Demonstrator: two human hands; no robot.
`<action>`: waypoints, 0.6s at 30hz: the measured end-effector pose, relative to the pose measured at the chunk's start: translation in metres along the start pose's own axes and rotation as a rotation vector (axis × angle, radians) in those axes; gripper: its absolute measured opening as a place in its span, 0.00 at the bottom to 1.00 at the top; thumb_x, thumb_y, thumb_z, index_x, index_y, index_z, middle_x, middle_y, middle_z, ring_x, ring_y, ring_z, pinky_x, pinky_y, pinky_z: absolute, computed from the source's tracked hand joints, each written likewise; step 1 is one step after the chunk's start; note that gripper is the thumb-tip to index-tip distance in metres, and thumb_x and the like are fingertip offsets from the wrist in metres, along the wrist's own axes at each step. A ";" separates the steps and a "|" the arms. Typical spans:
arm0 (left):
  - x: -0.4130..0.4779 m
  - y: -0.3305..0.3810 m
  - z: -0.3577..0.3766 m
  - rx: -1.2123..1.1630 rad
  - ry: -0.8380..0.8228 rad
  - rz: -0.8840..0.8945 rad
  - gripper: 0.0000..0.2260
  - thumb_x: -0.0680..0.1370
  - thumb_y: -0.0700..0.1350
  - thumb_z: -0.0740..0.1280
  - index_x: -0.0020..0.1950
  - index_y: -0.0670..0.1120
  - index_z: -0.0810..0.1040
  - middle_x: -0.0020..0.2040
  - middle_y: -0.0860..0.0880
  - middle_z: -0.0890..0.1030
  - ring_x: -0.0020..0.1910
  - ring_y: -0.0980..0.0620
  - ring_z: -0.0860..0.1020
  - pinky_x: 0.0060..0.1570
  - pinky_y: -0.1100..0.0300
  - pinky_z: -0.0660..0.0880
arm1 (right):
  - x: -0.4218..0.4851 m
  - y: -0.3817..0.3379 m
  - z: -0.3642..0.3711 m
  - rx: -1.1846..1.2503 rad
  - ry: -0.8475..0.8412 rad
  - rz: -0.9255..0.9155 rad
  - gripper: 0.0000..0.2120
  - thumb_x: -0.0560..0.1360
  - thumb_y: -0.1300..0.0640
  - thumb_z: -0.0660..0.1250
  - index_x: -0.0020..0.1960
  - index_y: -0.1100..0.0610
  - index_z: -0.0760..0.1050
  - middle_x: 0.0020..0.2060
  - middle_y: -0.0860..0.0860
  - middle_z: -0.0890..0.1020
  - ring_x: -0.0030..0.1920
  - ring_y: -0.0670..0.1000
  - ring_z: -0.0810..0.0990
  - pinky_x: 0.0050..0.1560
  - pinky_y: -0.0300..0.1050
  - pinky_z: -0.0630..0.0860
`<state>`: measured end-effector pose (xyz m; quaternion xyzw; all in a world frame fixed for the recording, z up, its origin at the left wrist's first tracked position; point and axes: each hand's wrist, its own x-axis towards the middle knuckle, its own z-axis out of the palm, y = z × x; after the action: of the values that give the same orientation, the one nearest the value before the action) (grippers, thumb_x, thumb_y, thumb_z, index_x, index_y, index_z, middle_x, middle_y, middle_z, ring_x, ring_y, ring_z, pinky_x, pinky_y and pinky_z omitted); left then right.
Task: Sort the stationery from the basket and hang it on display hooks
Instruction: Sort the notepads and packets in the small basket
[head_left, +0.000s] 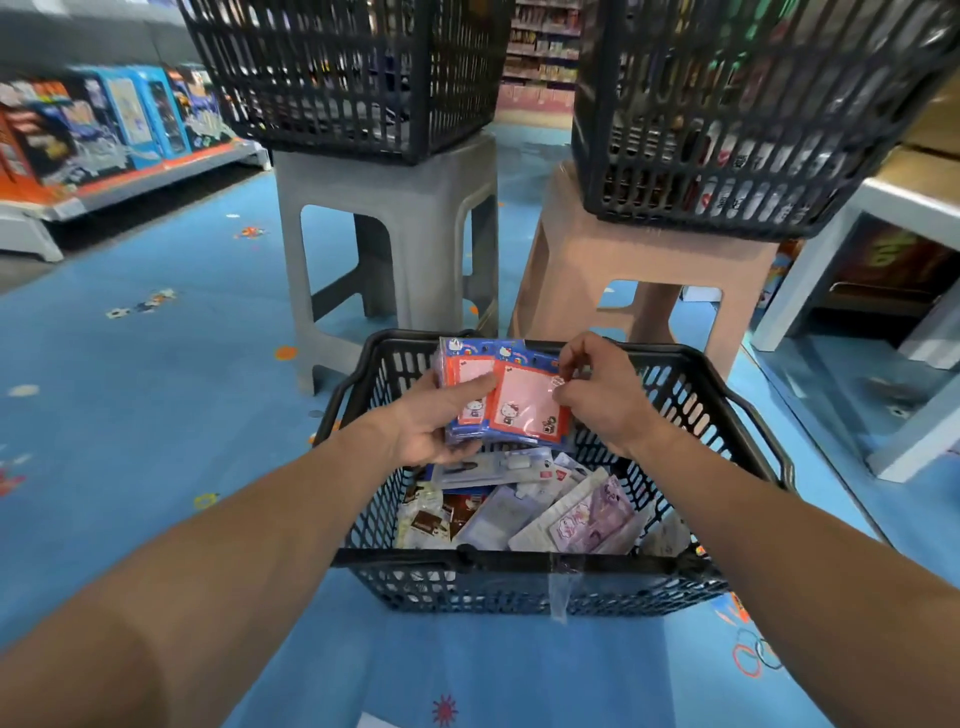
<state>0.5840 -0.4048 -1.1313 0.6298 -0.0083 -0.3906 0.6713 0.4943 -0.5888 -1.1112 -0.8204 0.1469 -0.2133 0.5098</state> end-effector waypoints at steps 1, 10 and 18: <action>-0.002 0.001 0.002 -0.019 -0.019 0.012 0.17 0.74 0.53 0.78 0.57 0.51 0.76 0.51 0.46 0.86 0.48 0.46 0.83 0.41 0.52 0.80 | -0.001 -0.004 0.003 -0.023 -0.004 -0.013 0.18 0.66 0.78 0.63 0.41 0.56 0.71 0.37 0.52 0.74 0.36 0.50 0.71 0.38 0.44 0.69; -0.006 0.002 0.000 -0.032 -0.020 0.058 0.31 0.69 0.46 0.82 0.68 0.52 0.73 0.57 0.44 0.86 0.55 0.44 0.84 0.41 0.53 0.82 | -0.002 -0.021 0.016 -0.279 0.067 -0.087 0.23 0.74 0.61 0.74 0.64 0.54 0.69 0.60 0.51 0.67 0.50 0.53 0.82 0.55 0.50 0.82; -0.013 0.005 0.007 -0.022 -0.072 0.090 0.41 0.60 0.46 0.86 0.69 0.52 0.73 0.57 0.45 0.86 0.53 0.45 0.85 0.40 0.55 0.81 | -0.008 -0.015 0.024 0.086 -0.164 0.237 0.17 0.84 0.48 0.61 0.71 0.53 0.69 0.59 0.49 0.81 0.54 0.47 0.82 0.54 0.43 0.80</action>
<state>0.5738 -0.4046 -1.1196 0.6068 -0.0566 -0.3826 0.6944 0.4998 -0.5602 -1.1087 -0.7894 0.1911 -0.0899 0.5764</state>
